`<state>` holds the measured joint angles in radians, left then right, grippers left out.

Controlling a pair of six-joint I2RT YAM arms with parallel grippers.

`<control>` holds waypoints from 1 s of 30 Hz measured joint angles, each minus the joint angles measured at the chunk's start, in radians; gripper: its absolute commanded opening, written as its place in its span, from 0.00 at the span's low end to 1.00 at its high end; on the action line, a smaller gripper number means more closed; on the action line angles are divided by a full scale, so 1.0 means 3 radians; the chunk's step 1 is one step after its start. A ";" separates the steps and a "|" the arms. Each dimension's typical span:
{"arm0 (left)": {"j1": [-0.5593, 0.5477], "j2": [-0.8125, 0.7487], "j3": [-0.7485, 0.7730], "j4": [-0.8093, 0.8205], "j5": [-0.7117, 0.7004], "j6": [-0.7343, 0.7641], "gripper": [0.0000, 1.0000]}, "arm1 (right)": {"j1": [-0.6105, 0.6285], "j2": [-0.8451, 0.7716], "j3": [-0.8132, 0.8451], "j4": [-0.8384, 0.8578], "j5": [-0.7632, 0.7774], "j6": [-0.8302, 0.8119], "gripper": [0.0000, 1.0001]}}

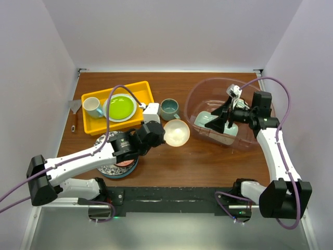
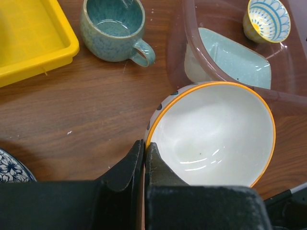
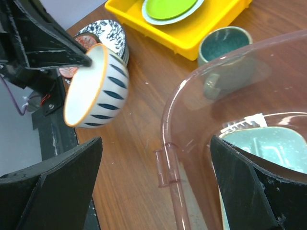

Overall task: Place the mixed dishes into the plastic bin
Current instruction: Pick up the bowl from the center of the board.

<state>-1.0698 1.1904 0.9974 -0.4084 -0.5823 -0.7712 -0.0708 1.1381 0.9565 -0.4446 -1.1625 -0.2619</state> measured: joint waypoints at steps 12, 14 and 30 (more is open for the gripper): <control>-0.0072 0.0258 0.0142 0.0015 -0.0334 -0.0136 0.00 | 0.0212 0.0025 0.0004 -0.0009 0.0033 0.0043 0.98; -0.0083 0.0313 0.0195 0.0014 -0.0369 -0.0163 0.00 | 0.0277 0.0032 0.0004 0.0010 0.0083 0.0080 0.98; -0.0193 0.1036 0.0966 -0.0374 -0.0694 -0.0451 0.00 | 0.0835 0.0066 -0.0116 0.0511 0.1077 0.0665 0.86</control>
<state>-1.1278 1.5013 1.2873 -0.5205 -0.7906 -0.9066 0.1799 1.1580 0.9218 -0.2913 -0.8394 -0.0624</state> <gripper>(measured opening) 0.030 0.917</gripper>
